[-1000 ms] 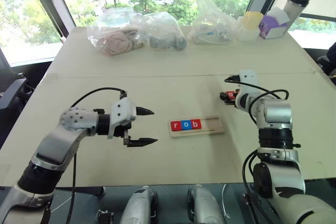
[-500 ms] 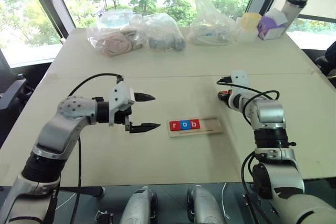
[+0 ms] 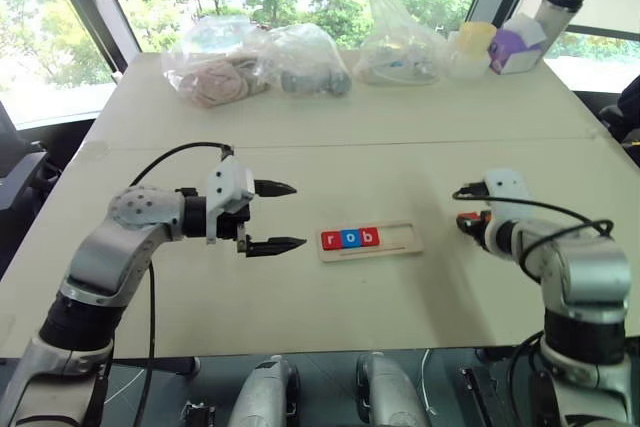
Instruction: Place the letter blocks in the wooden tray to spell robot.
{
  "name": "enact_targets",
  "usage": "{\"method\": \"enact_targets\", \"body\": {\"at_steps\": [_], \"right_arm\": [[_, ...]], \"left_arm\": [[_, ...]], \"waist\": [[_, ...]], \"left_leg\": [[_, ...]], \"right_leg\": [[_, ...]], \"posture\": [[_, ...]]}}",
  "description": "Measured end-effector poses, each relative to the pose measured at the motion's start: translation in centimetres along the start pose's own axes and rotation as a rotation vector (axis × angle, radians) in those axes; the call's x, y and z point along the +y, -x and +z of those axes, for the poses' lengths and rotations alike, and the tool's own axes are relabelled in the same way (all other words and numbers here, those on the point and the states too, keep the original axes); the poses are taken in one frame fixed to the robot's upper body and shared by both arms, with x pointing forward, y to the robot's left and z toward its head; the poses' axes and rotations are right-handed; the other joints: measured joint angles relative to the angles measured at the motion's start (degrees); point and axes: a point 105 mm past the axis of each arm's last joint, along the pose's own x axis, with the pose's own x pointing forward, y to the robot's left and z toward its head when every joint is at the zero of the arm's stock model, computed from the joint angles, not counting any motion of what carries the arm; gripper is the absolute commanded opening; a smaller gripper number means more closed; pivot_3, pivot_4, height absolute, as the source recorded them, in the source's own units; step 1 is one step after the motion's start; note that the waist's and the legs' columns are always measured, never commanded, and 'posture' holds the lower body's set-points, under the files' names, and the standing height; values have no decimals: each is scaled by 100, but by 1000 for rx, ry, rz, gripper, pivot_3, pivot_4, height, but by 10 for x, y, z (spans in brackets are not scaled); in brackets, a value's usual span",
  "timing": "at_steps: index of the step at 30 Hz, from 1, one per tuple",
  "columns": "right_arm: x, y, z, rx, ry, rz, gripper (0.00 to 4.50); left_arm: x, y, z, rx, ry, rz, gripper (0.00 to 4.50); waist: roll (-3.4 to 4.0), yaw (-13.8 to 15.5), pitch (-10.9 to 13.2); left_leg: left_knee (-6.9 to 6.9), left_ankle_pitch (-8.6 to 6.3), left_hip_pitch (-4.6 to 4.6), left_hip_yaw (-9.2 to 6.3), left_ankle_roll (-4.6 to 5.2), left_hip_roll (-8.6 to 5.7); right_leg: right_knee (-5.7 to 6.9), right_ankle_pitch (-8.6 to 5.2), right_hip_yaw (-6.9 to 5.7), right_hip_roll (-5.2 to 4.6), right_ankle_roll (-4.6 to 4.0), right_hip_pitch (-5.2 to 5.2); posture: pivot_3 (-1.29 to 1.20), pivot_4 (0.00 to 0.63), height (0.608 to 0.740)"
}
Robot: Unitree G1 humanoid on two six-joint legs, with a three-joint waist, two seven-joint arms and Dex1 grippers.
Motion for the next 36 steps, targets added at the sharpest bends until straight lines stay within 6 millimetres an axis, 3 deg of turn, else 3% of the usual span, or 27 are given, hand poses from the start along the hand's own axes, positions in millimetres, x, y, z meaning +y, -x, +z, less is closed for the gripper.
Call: {"method": "enact_targets", "body": {"at_steps": [2,6,9,14,24,31,36], "right_arm": [[10,4,-10,3,-8,20,1168],[11,7,-18,0,-28,-6,1168],[12,7,-17,-9,-43,-15,1168],[11,7,3,-59,-41,-26,1168],[13,0,-10,1,-41,-13,1168],[11,2,-10,1,-32,-6,4449],[15,10,-1,-3,114,84,4449]], "left_arm": [[-1,0,0,-2,-1,-9,4500],[-1,-1,-3,-4,8,-20,4500],[-2,-3,-5,-6,8,-31,4500],[-2,-6,-3,-8,-2,-42,4500],[-3,-6,-5,-4,2,-38,4500],[-6,-4,-10,9,19,-39,4500],[-7,-2,-11,18,14,-51,4500]], "waist": [[0,6,0],[0,8,0],[0,8,0],[0,9,0],[-1,11,1],[-3,9,2],[-3,7,5]], "left_leg": [[0,1,3,-1,-3,6],[0,4,3,0,-8,6],[0,4,-2,2,-8,6],[0,4,-10,2,-8,6],[0,4,-15,2,-8,5],[0,4,-15,2,-8,6],[-1,4,-17,2,-8,6]], "right_leg": [[-1,-2,0,7,-3,-1],[-3,-2,2,7,-4,-1],[-4,-2,3,7,-4,-6],[-3,-1,3,8,-3,-15],[-6,-2,4,7,-4,-15],[-6,-2,3,7,-4,-16],[-7,-2,3,6,-5,-20]], "posture": [[0,150,740],[0,150,740],[0,150,740],[0,150,740],[0,150,740],[0,150,740],[0,150,740]]}}
